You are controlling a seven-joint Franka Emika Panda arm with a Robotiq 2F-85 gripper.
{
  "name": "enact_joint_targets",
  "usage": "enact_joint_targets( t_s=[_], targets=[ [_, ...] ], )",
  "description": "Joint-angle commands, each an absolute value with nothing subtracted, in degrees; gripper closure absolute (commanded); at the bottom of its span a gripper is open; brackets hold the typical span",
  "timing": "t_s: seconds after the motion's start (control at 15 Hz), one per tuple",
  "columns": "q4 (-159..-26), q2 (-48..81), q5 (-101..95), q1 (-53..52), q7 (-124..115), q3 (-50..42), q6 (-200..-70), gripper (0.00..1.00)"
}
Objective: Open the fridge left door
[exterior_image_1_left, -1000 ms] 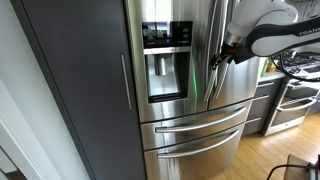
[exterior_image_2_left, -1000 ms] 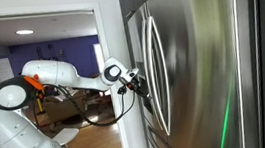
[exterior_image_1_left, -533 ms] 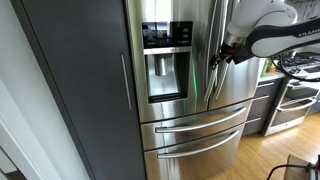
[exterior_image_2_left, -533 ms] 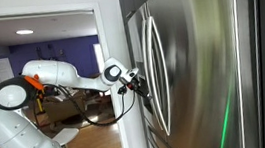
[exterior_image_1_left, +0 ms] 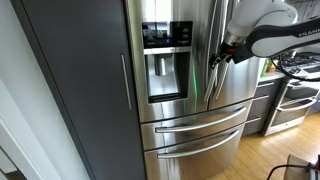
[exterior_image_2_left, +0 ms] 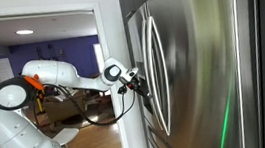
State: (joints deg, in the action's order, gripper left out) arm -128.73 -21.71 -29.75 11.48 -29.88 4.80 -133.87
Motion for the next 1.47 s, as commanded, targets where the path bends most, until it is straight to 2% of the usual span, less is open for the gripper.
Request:
enact_joint_targets(
  t_s=[0.0, 0.07, 0.13, 0.2, 0.27, 0.33, 0.47, 0.67, 1.2, 1.27, 1.33, 1.4],
  targets=[
    [-128.97, -21.96, -32.51, 12.48, -32.57, 5.77, -136.54, 0.0],
    [-129.01, -21.9, -32.61, 12.44, -32.95, 5.82, -137.46, 0.0],
    [-128.99, -21.81, -33.01, 12.56, -33.37, 5.97, -138.05, 0.05],
    [-129.09, -21.77, -33.84, 12.75, -33.81, 6.19, -138.78, 0.2],
    [-129.11, -21.68, -34.42, 12.87, -34.1, 6.28, -139.33, 0.29],
    [-129.13, -21.6, -35.84, 13.25, -34.51, 6.51, -139.66, 0.3],
    [-129.18, -21.53, -38.01, 13.65, -35.83, 6.59, -139.94, 0.09],
    [-129.52, -21.09, -40.59, 13.64, -37.52, 5.94, -142.75, 0.0],
    [-129.7, -18.8, -44.18, 14.37, -41.21, 5.16, -150.41, 0.0],
    [-129.67, -18.65, -44.71, 14.45, -41.82, 5.15, -150.65, 0.06],
    [-129.67, -18.57, -45.33, 14.52, -42.43, 5.13, -150.85, 0.26],
    [-129.73, -18.61, -46.14, 14.62, -43.38, 5.12, -150.97, 0.34]
  ],
)
